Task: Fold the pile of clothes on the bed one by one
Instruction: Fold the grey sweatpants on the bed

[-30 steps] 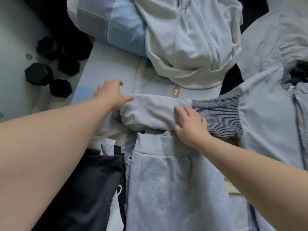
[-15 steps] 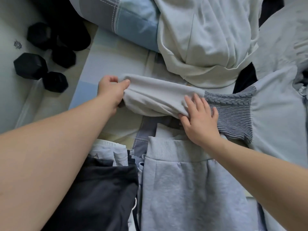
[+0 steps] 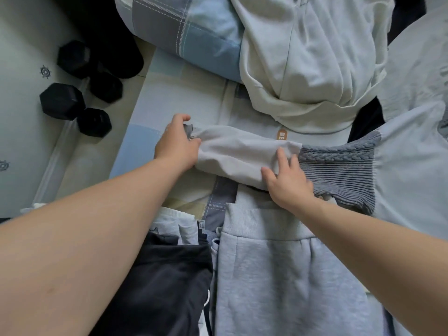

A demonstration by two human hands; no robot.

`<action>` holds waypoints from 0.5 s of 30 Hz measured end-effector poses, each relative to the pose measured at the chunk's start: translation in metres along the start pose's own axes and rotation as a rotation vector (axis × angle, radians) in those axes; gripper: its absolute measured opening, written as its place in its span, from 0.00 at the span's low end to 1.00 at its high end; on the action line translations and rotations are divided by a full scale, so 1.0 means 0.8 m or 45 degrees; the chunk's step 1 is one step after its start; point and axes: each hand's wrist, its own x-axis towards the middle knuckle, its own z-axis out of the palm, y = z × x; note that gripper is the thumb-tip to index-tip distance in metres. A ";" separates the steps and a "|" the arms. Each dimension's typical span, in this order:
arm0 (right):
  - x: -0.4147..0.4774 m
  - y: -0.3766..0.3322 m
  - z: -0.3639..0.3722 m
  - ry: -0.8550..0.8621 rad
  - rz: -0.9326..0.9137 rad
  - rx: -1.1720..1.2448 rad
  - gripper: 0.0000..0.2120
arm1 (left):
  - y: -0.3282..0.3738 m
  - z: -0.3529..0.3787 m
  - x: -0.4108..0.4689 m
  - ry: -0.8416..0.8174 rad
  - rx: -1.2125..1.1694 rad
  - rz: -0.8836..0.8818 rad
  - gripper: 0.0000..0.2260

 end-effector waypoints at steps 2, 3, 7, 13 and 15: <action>0.000 -0.018 0.010 -0.210 -0.182 0.231 0.34 | -0.001 0.006 -0.008 -0.014 0.150 -0.014 0.23; -0.003 -0.027 0.013 -0.354 -0.254 0.369 0.33 | 0.000 0.007 -0.015 -0.003 0.256 -0.009 0.22; -0.024 -0.039 0.011 -0.432 -0.433 0.568 0.29 | 0.007 0.007 -0.041 -0.018 0.557 0.144 0.23; -0.055 0.041 -0.040 -0.010 -0.513 0.077 0.29 | 0.055 0.039 -0.102 -0.054 0.760 0.405 0.26; -0.064 0.094 -0.063 0.043 -0.468 -0.049 0.29 | 0.079 0.065 -0.130 -0.104 0.814 0.509 0.27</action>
